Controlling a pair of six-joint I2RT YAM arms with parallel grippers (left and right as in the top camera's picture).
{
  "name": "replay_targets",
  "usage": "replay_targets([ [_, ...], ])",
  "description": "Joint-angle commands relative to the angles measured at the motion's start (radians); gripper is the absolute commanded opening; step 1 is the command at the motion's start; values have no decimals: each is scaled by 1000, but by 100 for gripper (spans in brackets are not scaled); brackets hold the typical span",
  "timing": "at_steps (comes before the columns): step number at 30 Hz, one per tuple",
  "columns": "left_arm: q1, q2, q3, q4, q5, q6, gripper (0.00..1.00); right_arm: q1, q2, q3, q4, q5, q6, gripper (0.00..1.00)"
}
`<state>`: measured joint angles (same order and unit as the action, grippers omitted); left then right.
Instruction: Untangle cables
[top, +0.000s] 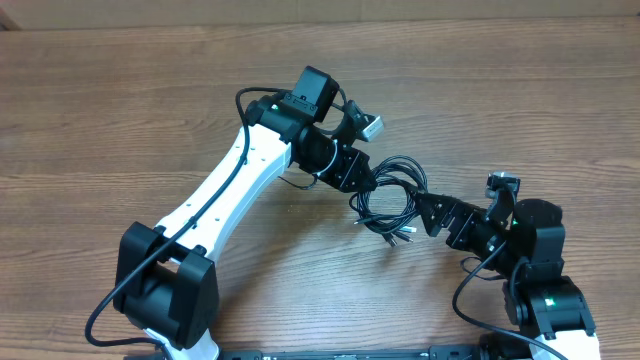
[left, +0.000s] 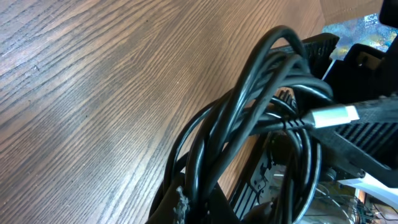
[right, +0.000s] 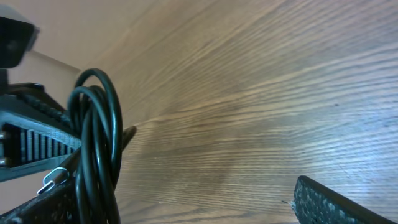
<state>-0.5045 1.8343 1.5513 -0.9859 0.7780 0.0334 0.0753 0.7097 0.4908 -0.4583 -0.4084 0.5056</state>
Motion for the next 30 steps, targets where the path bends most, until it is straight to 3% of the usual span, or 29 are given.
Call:
replay_targets([
  [1, -6, -25, 30, 3, 55, 13, 4, 1, 2, 27, -23, 75, -17, 100],
  [11, -40, -25, 30, -12, 88, 51, 4, 1, 2, 27, -1, 101, -17, 100],
  [21, -72, -25, 30, -58, 89, 170, 4, 1, 2, 27, -167, 408, -16, 100],
  [30, -70, -25, 31, -58, 147, 251, 4, 1, 2, 27, -238, 519, -1, 100],
])
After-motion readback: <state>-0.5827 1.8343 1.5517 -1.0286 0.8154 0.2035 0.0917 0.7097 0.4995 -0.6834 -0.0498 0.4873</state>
